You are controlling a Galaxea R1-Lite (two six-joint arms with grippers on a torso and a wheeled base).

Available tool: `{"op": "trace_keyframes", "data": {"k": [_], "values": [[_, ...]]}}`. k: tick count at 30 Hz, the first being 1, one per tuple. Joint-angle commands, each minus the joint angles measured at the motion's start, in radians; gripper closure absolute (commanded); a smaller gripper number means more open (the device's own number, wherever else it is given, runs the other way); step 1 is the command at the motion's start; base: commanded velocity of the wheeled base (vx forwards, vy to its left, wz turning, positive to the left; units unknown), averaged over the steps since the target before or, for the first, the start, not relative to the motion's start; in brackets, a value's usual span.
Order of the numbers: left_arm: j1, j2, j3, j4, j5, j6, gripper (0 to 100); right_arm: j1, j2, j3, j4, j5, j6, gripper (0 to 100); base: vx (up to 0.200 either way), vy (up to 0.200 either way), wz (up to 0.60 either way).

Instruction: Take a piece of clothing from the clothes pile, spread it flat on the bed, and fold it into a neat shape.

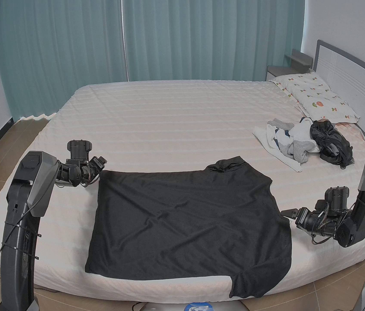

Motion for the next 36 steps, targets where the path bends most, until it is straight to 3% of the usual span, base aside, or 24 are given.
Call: {"op": "trace_keyframes", "data": {"k": [1, 3, 4, 5, 6, 9, 10, 12, 14, 17, 21, 24, 31, 36], "values": [[0.023, -0.177, 0.196, 0.001, -0.11, -0.022, 0, 0.048, -0.077, 0.001, -0.041, 0.003, 0.016, 0, 0.0, 0.0, 0.0], [0.038, -0.265, 0.32, -0.017, -0.228, -0.024, 0, 0.098, -0.102, -0.019, -0.037, 0.001, 0.03, 0, 0.0, 0.0, 0.0], [0.038, -0.265, 0.32, -0.017, -0.228, -0.024, 0, 0.098, -0.102, -0.019, -0.037, 0.001, 0.03, 0, 0.0, 0.0, 0.0], [0.041, -0.336, 0.443, -0.052, -0.295, -0.024, 0, 0.15, -0.104, -0.078, -0.031, -0.003, 0.042, 0, 0.0, 0.0, 0.0], [0.041, -0.339, 0.452, -0.055, -0.295, -0.024, 0, 0.155, -0.102, -0.081, -0.031, -0.003, 0.042, 0, 0.0, 0.0, 0.0], [0.033, -0.434, 0.656, -0.144, -0.312, -0.039, 0, 0.224, -0.074, -0.205, 0.067, -0.049, 0.053, 0, 0.0, 0.0, 0.0], [0.033, -0.434, 0.656, -0.144, -0.312, -0.039, 0, 0.224, -0.074, -0.205, 0.067, -0.049, 0.053, 0, 0.0, 0.0, 0.0], [0.032, -0.535, 0.866, -0.244, -0.392, -0.074, 0, 0.284, -0.015, -0.378, 0.149, -0.137, 0.149, 0, 0.0, 0.0, 0.0], [0.03, -0.595, 0.995, -0.302, -0.437, -0.108, 0, 0.302, 0.028, -0.505, 0.193, -0.16, 0.212, 0, 0.0, 0.0, 0.0], [0.017, -0.654, 1.113, -0.353, -0.447, -0.159, 0, 0.333, 0.094, -0.662, 0.31, -0.174, 0.229, 0, 0.0, 0.0, 0.0], [-0.003, -0.69, 1.222, -0.431, -0.447, -0.212, 0, 0.37, 0.203, -0.869, 0.423, -0.226, 0.287, 0, 0.0, 0.0, 0.0], [-0.01, -0.681, 1.262, -0.491, -0.447, -0.223, 0, 0.379, 0.229, -0.973, 0.517, -0.253, 0.286, 0, 0.0, 0.0, 0.0], [-0.017, -0.68, 1.25, -0.502, -0.447, -0.304, 0, 0.382, 0.269, -1.029, 0.546, -0.249, 0.29, 0, 0.0, 0.0, 0.0], [-0.017, -0.681, 1.265, -0.502, -0.46, -0.303, 0, 0.385, 0.312, -1.085, 0.538, -0.253, 0.292, 0, 0.2, 0.0, 0.0]]}}
